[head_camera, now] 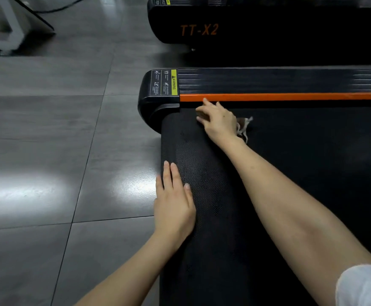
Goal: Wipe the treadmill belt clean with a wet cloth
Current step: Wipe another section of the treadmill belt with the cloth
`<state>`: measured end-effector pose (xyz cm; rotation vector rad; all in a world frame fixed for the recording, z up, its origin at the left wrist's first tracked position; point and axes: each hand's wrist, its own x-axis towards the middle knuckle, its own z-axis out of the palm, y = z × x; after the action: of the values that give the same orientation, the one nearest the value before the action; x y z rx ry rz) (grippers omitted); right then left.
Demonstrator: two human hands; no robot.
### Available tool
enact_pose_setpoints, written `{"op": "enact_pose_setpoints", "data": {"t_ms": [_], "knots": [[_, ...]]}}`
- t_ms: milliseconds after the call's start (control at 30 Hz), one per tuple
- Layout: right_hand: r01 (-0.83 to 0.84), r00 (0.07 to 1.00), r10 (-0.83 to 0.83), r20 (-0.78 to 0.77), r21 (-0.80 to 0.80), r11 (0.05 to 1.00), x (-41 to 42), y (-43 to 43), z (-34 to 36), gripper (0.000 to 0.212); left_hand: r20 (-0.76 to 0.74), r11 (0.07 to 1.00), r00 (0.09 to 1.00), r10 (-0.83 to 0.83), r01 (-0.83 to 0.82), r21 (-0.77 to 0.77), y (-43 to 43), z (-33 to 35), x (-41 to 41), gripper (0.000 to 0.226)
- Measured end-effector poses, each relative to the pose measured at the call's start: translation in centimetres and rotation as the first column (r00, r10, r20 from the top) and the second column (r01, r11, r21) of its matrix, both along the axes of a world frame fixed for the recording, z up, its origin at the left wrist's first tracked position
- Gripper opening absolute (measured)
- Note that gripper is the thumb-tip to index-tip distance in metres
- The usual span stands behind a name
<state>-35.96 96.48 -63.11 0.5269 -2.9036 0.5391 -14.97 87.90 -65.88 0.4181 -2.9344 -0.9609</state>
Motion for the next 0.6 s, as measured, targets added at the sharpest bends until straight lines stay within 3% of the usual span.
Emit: {"op": "enact_pose_setpoints", "data": {"t_ms": [67,233,367,433,533,600], "knots": [[-0.147,0.989,0.147,-0.021,-0.011,0.989,2.5,0.9,0.0,0.032,0.0,1.0,1.0,0.001,-0.001,0.017,0.0,0.3,0.0,0.057],[-0.372,0.928,0.37,-0.043,-0.064,0.926,16.3,5.9,-0.9,0.032,-0.006,0.997,1.0,0.015,-0.014,0.074,-0.2,0.3,0.0,0.056],[-0.554,0.832,0.555,-0.022,0.043,0.832,21.1,10.2,-0.5,0.033,-0.01,0.995,1.0,-0.001,0.002,0.099,-0.4,0.4,0.1,0.055],[-0.442,0.896,0.443,-0.003,0.047,0.896,19.0,10.2,0.0,0.034,0.004,0.991,1.0,-0.019,0.019,0.13,-0.6,0.6,0.1,0.054],[-0.059,0.995,0.062,0.075,-0.047,0.997,18.8,7.6,0.3,0.032,-0.007,0.976,0.998,-0.065,0.065,0.208,-1.1,1.1,1.2,0.052],[-0.092,0.995,0.094,0.018,-0.072,0.993,22.4,6.7,-0.2,0.03,0.01,0.951,0.996,-0.083,0.076,0.299,-1.4,1.3,3.0,0.052]]}}
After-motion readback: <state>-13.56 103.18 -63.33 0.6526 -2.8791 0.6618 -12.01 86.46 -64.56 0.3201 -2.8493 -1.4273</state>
